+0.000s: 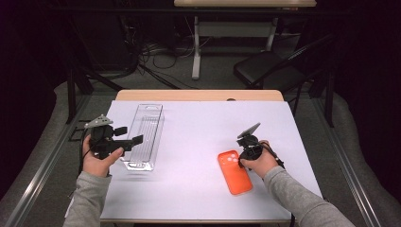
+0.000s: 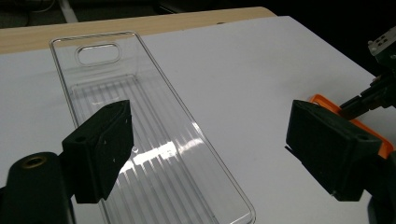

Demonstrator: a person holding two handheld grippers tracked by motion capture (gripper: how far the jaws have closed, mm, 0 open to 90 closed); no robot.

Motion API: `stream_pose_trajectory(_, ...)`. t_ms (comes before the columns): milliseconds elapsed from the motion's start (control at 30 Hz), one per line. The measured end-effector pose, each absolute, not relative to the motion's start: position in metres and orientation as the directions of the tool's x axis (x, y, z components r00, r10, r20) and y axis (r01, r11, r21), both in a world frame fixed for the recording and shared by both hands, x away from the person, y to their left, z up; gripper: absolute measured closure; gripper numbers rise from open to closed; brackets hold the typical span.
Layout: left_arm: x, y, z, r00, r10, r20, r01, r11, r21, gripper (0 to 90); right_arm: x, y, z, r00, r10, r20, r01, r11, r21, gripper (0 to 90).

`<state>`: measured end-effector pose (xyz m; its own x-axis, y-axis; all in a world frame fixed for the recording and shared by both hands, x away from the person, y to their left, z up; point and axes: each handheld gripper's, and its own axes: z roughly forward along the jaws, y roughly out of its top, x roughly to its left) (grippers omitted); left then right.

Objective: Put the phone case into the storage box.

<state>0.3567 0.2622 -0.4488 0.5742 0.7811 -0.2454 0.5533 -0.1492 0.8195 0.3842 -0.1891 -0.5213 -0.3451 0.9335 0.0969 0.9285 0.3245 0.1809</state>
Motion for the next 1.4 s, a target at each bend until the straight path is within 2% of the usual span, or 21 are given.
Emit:
stream_pose_trajectory(33,0.3567,0.2624,-0.4488,0.574,0.781,-0.246,0.553,-0.149,0.82,15.0,0.3842,-0.1888,-0.521,-0.342,0.935,0.094,0.93,0.323,0.176,81.4)
stream_pose_trajectory(100,0.3567,0.2627,-0.4487,0.574,0.782,-0.245,0.553,-0.149,0.82,15.0,0.3837,-0.1892,-0.5248,-0.333,0.934,0.127,0.927,0.3,0.224,82.0)
stream_pose_trajectory(600,0.3569,0.2628,-0.4489,0.57,0.785,-0.242,0.554,-0.15,0.819,15.1,0.3845,-0.1903,-0.5246,-0.315,0.941,0.122,0.933,0.283,0.22,86.7)
stream_pose_trajectory(1400,0.3572,0.2634,-0.4494,0.568,0.787,-0.241,0.555,-0.15,0.818,15.1,0.3817,-0.1885,-0.5238,-0.261,0.956,0.134,0.949,0.229,0.215,87.9)
